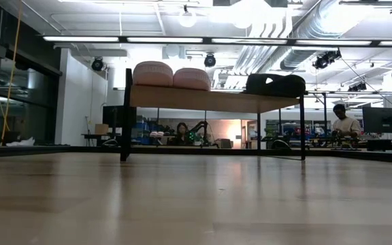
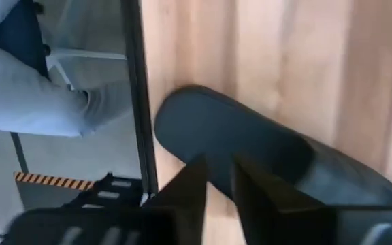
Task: Pick and place slides into the shelf
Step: Put the black slipper on the shelf
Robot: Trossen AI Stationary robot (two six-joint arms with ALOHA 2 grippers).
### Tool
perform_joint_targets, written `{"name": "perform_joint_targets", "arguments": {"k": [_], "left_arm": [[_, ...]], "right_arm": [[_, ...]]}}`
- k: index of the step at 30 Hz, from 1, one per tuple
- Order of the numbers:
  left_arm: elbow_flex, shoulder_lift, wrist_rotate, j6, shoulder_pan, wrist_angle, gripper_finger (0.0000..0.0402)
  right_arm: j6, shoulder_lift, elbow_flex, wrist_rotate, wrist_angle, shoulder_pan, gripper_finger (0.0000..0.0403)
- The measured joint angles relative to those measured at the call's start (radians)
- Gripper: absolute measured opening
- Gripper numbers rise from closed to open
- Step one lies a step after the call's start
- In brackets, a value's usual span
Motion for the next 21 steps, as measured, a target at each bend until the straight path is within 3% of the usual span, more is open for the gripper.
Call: {"name": "perform_joint_targets", "arguments": {"k": [5,10,21], "left_arm": [[0.000,0.000,0.000,0.000,0.000,0.000,0.0246],[0.000,0.000,0.000,0.000,0.000,0.000,0.0246],[-0.005,0.000,0.009,-0.076,0.016,-0.076,0.0246]], "right_arm": [[0.036,0.072,0.000,0.044,0.083,0.048,0.0126],[0.084,0.121,0.000,0.083,0.001,0.074,0.0181],[0.085,0.141,0.009,0.149,-0.145,0.089,0.0196]]}}
